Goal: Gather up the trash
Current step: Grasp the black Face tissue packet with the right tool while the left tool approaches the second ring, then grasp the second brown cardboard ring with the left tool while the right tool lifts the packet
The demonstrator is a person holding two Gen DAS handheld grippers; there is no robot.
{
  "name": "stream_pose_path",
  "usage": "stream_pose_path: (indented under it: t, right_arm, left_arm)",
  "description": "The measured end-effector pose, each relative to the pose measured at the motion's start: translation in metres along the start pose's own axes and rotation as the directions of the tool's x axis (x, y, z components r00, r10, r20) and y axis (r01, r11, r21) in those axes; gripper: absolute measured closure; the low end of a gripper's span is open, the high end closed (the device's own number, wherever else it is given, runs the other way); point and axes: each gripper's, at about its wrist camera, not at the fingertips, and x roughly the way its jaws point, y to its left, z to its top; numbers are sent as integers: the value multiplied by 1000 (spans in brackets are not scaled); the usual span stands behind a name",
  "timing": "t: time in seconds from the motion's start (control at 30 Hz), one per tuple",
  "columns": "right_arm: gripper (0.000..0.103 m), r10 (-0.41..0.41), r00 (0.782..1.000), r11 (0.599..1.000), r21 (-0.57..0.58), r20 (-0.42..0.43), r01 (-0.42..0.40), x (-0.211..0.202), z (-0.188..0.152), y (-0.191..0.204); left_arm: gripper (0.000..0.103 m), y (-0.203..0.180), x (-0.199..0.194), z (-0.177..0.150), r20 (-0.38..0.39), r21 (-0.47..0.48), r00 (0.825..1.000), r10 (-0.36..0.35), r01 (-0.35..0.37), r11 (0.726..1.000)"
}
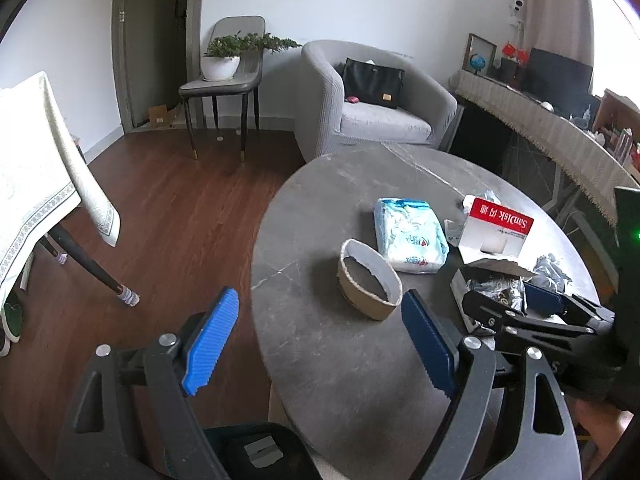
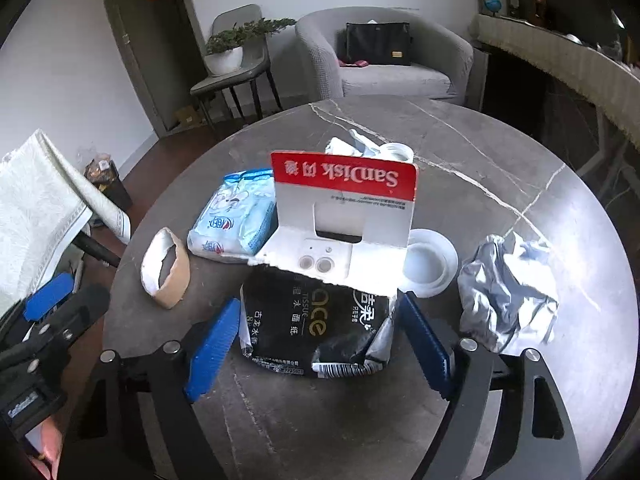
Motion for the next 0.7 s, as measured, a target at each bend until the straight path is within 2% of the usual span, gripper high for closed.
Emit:
stream_pose_path:
  t: [0.03,0.2,0.3,0.47,0.63,0.7]
  right_arm:
    - [27,11,1000,1000,-23,-2,-11,1,1,1]
    - [31,87,996,994,-59,-16,-88,0,4,-6]
    - [32,206,978,978,-16,-27,-207,-2,6,-20]
    - [32,272,962,961,-42,-20,-273,-12,8,-32]
    - [32,442,897,897,16,-3,-442,-22,5,-58]
    - [32,482,876,875,43,6,-482,-22,6,-65]
  left_arm:
    - [17,-2,2,1,-3,4,1000,1,-1,1000]
    - [17,-12,19,3,-32,21,999,21,-20,1000]
    - [17,-13,29,5,-53,8,998,22,-22,1000]
    - [22,-16,39,6,-70,7,997,33,-32,999]
    - [29,-22,46,7,-74,26,996,52,-50,998]
    - [32,-25,49,9,-71,23,996,61,-59,998]
